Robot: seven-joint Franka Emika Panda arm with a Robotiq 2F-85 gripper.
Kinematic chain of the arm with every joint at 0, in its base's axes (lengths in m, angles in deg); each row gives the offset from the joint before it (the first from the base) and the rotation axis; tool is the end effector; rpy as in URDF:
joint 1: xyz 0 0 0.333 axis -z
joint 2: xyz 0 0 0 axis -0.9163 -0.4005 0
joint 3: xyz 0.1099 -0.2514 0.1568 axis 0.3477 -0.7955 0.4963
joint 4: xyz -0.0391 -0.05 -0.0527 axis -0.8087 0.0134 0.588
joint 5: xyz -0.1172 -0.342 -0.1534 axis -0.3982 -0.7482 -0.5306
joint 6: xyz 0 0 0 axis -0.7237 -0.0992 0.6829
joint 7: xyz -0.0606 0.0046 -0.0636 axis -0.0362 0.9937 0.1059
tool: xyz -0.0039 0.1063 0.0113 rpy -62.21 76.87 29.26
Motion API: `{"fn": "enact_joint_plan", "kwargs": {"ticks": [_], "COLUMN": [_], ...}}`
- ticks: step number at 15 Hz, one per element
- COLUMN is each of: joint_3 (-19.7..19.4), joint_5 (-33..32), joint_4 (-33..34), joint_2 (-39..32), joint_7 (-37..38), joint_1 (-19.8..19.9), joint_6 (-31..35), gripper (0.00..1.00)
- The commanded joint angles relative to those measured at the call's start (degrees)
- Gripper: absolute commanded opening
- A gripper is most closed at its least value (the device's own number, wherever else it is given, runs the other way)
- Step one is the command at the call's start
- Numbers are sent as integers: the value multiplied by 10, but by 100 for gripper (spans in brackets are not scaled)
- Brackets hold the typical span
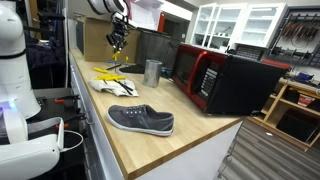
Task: Move one yellow object from its holder to the towel
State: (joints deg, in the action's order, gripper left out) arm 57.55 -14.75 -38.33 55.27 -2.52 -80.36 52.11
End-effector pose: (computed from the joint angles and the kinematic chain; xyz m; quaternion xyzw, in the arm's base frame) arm 0.4615 0.2026 0.3774 0.6446 0.6904 -0.3052 0.1214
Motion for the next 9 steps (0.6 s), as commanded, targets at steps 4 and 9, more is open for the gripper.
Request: {"fn": "enact_joint_plan", "kwargs": {"ticks": [4, 9], "joint_3": [-4, -15], "joint_5": [-6, -35], "joint_4": [-93, -139], "joint_2": [58, 75], "joint_7": [-194, -239], "joint_1": [8, 11], "joint_6": [3, 2], "gripper": [3, 3]}}
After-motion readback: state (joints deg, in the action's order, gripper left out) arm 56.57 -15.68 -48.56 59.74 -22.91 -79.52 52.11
